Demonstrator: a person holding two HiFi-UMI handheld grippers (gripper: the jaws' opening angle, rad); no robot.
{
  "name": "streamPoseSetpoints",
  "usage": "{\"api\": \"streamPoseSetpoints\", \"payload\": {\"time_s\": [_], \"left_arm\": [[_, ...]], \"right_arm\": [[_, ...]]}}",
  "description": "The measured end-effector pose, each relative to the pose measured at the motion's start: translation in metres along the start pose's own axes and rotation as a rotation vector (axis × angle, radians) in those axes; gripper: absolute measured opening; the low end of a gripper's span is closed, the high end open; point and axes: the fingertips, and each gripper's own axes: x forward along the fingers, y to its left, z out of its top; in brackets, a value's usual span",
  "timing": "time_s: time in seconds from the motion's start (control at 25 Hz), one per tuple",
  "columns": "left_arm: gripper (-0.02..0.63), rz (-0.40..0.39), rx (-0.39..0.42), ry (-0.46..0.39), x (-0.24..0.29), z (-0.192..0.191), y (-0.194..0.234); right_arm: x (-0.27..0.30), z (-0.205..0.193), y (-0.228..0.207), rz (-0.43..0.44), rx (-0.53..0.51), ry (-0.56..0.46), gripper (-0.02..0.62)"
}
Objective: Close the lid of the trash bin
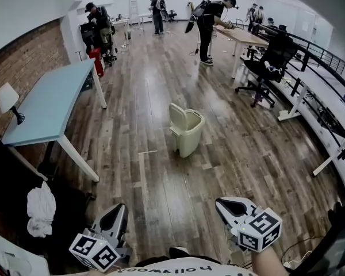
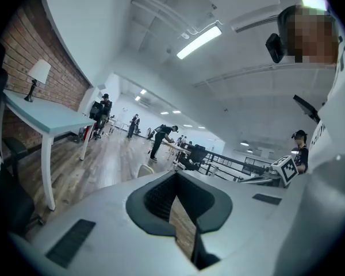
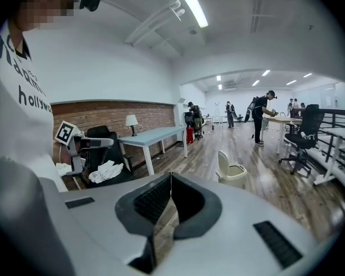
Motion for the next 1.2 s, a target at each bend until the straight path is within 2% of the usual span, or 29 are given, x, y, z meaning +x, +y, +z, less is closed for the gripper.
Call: {"api": "streamPoseSetpoints", "payload": {"time_s": [0.32, 0.8, 1.2], "left_arm": [[0.006, -0.023, -0.024, 0.064, 0.028, -0.021, -0.008], [0.006, -0.04, -0.008, 0.064, 0.073, -0.01, 0.002], [0.006, 0.025, 0.028, 0.07, 0.08, 0.006, 0.027]], "right_arm": [[0.014, 0.002, -0.024, -0.001, -0.006, 0.017, 0.011], [0.031, 0.016, -0.063, -0.034, -0.01, 0.025, 0.011], [0.066, 0.02, -0.072, 0.018, 0.012, 0.036, 0.011]]}}
